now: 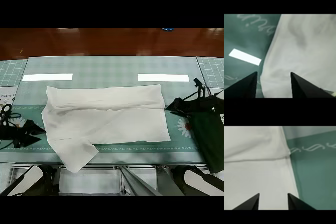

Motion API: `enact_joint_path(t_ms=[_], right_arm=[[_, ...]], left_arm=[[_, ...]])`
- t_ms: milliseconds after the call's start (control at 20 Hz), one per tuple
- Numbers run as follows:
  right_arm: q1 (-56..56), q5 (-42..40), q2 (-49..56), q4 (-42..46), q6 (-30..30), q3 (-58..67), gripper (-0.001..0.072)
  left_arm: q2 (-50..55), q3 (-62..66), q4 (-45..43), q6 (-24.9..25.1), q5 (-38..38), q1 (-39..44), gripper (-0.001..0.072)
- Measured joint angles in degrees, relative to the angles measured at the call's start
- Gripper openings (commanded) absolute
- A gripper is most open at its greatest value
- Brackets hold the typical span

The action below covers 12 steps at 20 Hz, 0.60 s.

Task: Fold the shirts.

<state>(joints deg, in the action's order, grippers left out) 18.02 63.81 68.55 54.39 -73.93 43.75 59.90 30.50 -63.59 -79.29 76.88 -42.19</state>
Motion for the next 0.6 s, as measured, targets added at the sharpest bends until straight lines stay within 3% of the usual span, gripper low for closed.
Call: enact_joint_path(t_ms=[200,600], right_arm=[[0.24,-2.67,-3.19,-4.74,3.54,-5.62,0.041],[0.28,-4.55,-4.33,-9.27,6.03,-7.67,0.041]], left_arm=[[-2.32,-4.96,0.2,-0.33,0.87,-0.68,0.0508],[-0.35,-7.08,-0.92,-3.1,0.5,7.54,0.0508]])
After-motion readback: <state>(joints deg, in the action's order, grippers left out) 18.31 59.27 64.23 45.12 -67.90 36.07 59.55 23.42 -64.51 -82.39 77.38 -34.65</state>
